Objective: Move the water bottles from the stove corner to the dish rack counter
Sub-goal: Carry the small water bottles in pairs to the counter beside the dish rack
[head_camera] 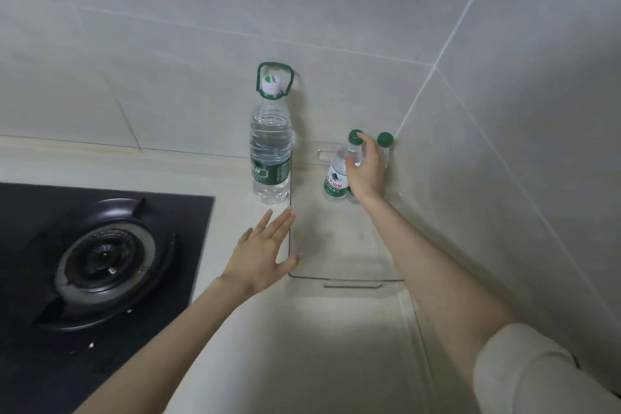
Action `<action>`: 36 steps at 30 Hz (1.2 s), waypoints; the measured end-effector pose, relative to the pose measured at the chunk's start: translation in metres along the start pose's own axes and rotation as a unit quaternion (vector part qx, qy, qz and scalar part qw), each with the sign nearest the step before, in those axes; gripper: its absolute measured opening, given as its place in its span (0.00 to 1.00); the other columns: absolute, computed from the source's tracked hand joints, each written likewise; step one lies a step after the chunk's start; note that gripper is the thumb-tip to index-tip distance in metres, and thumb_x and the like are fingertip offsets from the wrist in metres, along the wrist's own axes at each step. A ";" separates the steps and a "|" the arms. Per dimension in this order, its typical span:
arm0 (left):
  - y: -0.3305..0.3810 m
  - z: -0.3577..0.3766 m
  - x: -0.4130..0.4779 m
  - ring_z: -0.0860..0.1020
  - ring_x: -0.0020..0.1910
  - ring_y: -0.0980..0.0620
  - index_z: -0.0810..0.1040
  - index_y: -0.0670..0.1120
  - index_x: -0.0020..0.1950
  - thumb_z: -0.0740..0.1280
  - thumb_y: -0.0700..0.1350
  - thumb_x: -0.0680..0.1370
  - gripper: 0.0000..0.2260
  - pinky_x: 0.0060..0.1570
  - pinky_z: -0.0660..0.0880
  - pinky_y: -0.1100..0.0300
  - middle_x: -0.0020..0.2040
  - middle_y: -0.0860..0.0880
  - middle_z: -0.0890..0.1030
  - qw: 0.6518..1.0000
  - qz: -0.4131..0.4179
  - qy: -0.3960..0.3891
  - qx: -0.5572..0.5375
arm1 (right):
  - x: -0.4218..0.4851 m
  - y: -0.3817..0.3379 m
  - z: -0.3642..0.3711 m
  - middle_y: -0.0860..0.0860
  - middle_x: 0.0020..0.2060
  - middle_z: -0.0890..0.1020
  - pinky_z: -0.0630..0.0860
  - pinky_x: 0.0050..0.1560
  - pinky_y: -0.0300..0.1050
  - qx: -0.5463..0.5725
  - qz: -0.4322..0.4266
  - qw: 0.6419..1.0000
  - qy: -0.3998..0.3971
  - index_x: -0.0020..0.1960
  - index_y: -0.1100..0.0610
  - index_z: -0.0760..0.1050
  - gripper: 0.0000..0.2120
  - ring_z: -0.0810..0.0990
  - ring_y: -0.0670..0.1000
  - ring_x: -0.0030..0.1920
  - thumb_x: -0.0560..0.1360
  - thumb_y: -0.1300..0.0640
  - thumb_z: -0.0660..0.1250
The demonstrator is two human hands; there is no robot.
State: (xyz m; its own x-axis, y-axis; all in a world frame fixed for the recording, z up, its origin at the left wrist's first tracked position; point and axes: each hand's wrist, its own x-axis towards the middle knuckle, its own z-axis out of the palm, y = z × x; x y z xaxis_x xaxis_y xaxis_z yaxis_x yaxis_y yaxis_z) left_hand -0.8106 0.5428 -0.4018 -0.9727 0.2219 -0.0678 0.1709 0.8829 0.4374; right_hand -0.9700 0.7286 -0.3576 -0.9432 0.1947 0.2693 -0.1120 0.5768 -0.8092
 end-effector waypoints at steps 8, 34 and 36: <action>-0.004 0.009 -0.001 0.46 0.78 0.54 0.47 0.54 0.78 0.46 0.66 0.72 0.36 0.74 0.57 0.51 0.74 0.65 0.41 1.000 0.000 0.018 -0.013 | 0.025 0.013 0.025 0.54 0.61 0.78 0.62 0.57 0.28 0.046 0.006 0.998 0.032 0.65 0.58 0.72 0.20 0.74 0.53 0.61 0.73 0.66 0.65; 0.055 -0.077 0.006 0.73 0.61 0.67 0.63 0.57 0.72 0.78 0.46 0.66 0.39 0.55 0.70 0.74 0.64 0.64 0.74 0.907 0.015 0.166 -0.387 | -0.057 -0.137 -0.079 0.53 0.41 0.86 0.81 0.49 0.44 0.288 -0.095 0.946 -0.116 0.54 0.56 0.80 0.18 0.84 0.45 0.41 0.66 0.64 0.77; 0.058 -0.087 0.003 0.78 0.53 0.64 0.68 0.57 0.67 0.80 0.45 0.64 0.35 0.47 0.75 0.72 0.55 0.63 0.79 0.893 0.002 0.186 -0.410 | -0.063 -0.151 -0.084 0.53 0.40 0.86 0.80 0.47 0.39 0.301 -0.104 0.939 -0.130 0.55 0.58 0.80 0.18 0.83 0.45 0.40 0.66 0.66 0.77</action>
State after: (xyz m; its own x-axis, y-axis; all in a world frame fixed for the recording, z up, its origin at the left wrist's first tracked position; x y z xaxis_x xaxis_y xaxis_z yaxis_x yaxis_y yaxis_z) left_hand -0.8177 0.5582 -0.2986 -0.9832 -0.0632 0.1712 0.1506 0.2485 0.9569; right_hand -0.8670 0.6963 -0.2085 -0.9171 -0.1173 0.3811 -0.3852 0.0136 -0.9227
